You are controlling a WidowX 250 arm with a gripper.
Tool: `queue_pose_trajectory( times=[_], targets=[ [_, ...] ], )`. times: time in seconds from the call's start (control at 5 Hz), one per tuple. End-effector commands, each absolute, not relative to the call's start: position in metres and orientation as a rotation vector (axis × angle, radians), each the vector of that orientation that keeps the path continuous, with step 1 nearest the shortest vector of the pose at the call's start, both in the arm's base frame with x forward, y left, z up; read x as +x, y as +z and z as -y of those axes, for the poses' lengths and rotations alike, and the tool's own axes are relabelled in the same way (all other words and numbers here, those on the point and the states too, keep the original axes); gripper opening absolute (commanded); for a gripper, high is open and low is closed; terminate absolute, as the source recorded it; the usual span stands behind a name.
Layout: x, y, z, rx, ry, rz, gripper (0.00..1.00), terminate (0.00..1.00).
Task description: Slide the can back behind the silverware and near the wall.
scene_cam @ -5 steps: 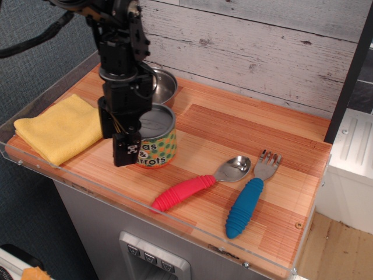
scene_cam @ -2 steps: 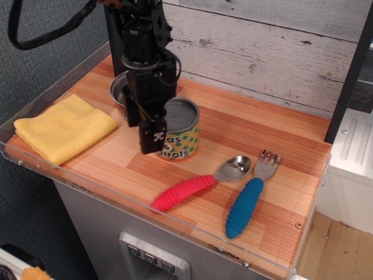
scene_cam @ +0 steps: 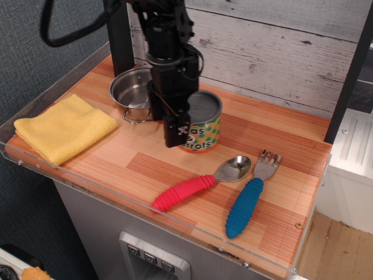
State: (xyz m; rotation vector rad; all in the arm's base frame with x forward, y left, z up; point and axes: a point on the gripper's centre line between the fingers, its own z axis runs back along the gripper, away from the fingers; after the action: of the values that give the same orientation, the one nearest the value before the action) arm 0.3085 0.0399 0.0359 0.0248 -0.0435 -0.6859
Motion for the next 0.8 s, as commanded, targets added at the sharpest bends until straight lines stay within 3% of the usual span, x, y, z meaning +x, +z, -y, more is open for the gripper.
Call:
queue_pose_trajectory(
  times=[0.0,0.6],
  targets=[
    [0.344,0.043,-0.023,0.075,-0.731,0.124,1.0,0.0],
    [0.369,0.06,-0.001,0.082,-0.721,0.229,1.0,0.0]
  ],
)
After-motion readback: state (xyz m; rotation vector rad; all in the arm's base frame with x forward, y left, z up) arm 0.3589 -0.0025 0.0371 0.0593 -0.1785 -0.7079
